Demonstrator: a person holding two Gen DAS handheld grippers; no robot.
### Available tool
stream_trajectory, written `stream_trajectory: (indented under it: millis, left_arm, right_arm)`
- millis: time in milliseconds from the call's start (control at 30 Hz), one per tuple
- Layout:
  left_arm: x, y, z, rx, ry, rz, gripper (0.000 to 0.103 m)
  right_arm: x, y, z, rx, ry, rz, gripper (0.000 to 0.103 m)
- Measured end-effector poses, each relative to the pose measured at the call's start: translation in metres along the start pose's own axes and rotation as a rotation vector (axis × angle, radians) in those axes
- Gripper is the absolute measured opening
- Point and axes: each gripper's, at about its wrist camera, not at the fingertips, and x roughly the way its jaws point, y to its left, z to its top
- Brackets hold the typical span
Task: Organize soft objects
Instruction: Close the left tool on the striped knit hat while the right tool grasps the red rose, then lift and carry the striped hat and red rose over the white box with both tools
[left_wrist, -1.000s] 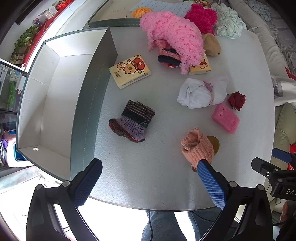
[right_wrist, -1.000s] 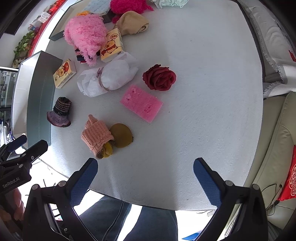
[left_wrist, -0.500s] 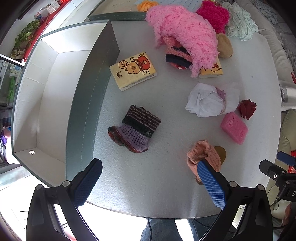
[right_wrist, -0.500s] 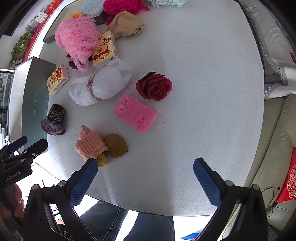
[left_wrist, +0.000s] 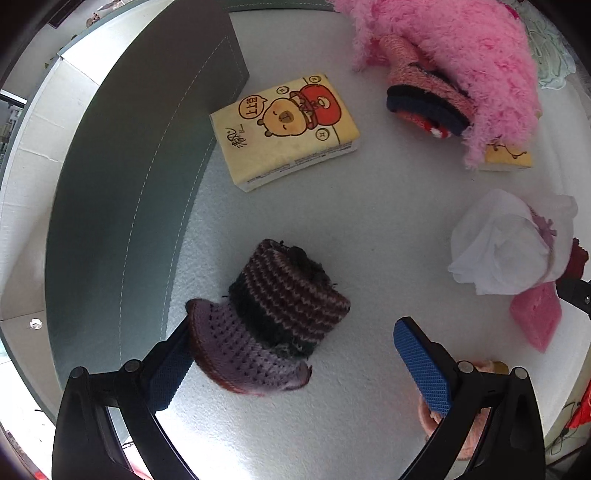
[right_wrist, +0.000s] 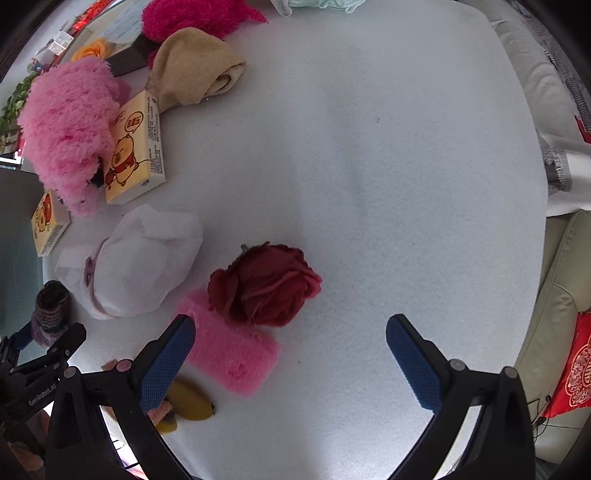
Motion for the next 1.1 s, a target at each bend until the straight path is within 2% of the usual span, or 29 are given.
stream_trajectory:
  millis: [100, 200, 233, 267, 300, 333, 400, 433, 467, 533, 567, 600, 633, 667, 700, 833, 1033, 1100]
  left_arm:
    - [0.014, 0.001, 0.001, 0.000, 0.002, 0.028, 0.103]
    - [0.014, 0.004, 0.000, -0.021, -0.034, 0.010, 0.103]
    - [0.015, 0.004, 0.000, -0.029, -0.039, 0.009, 0.103]
    - [0.015, 0.006, -0.001, -0.036, -0.044, 0.006, 0.103]
    - [0.017, 0.011, -0.002, -0.045, -0.047, -0.001, 0.103]
    - [0.018, 0.013, -0.002, -0.056, -0.044, -0.010, 0.103]
    - [0.019, 0.014, -0.003, -0.063, -0.033, -0.009, 0.103]
    - [0.022, 0.019, -0.004, -0.062, -0.026, -0.005, 0.103]
    - [0.024, 0.021, -0.004, -0.059, -0.016, 0.001, 0.103]
    - [0.024, 0.019, -0.001, -0.051, -0.005, 0.006, 0.101]
    - [0.023, 0.022, 0.007, -0.051, -0.007, 0.001, 0.094]
    - [0.020, 0.023, 0.007, -0.052, -0.015, 0.004, 0.082]
    - [0.018, 0.022, 0.009, -0.050, -0.016, 0.011, 0.075]
    - [0.016, 0.025, 0.009, -0.048, -0.015, 0.023, 0.055]
    - [0.014, 0.029, 0.009, -0.047, -0.009, 0.021, 0.049]
    - [0.008, 0.047, 0.003, -0.070, -0.001, -0.071, 0.044]
    - [-0.010, 0.040, -0.017, -0.016, -0.024, -0.072, 0.044]
    - [-0.022, 0.029, -0.027, 0.011, -0.036, -0.077, 0.044]
  right_arm:
    - [0.007, 0.002, 0.010, -0.016, -0.036, 0.018, 0.103]
    - [0.010, 0.003, 0.019, -0.040, -0.047, -0.020, 0.103]
    - [0.011, 0.002, 0.022, -0.042, -0.043, -0.021, 0.099]
    - [0.012, 0.003, 0.023, -0.047, -0.028, -0.037, 0.087]
    - [0.011, 0.004, 0.022, -0.064, -0.036, -0.042, 0.084]
    - [0.009, 0.005, 0.022, -0.082, -0.043, -0.038, 0.076]
    - [0.004, 0.008, 0.019, -0.115, -0.049, -0.029, 0.058]
    - [0.003, 0.008, 0.017, -0.124, -0.040, -0.019, 0.044]
    - [0.004, 0.007, 0.016, -0.129, -0.024, -0.007, 0.041]
    - [0.003, 0.002, 0.012, -0.129, -0.013, 0.020, 0.038]
    - [0.003, -0.001, 0.010, -0.126, -0.011, 0.030, 0.036]
    - [0.003, -0.005, 0.006, -0.122, -0.011, 0.038, 0.035]
    - [0.003, -0.008, -0.004, -0.116, -0.012, 0.049, 0.033]
    - [0.001, -0.012, -0.008, -0.109, -0.013, 0.066, 0.033]
    - [-0.001, -0.017, -0.014, -0.106, -0.017, 0.077, 0.033]
    - [-0.019, -0.027, -0.031, -0.121, -0.029, 0.093, 0.033]
    - [-0.043, -0.034, -0.061, -0.128, -0.032, 0.118, 0.033]
    - [-0.053, -0.015, -0.073, -0.131, -0.030, 0.126, 0.033]
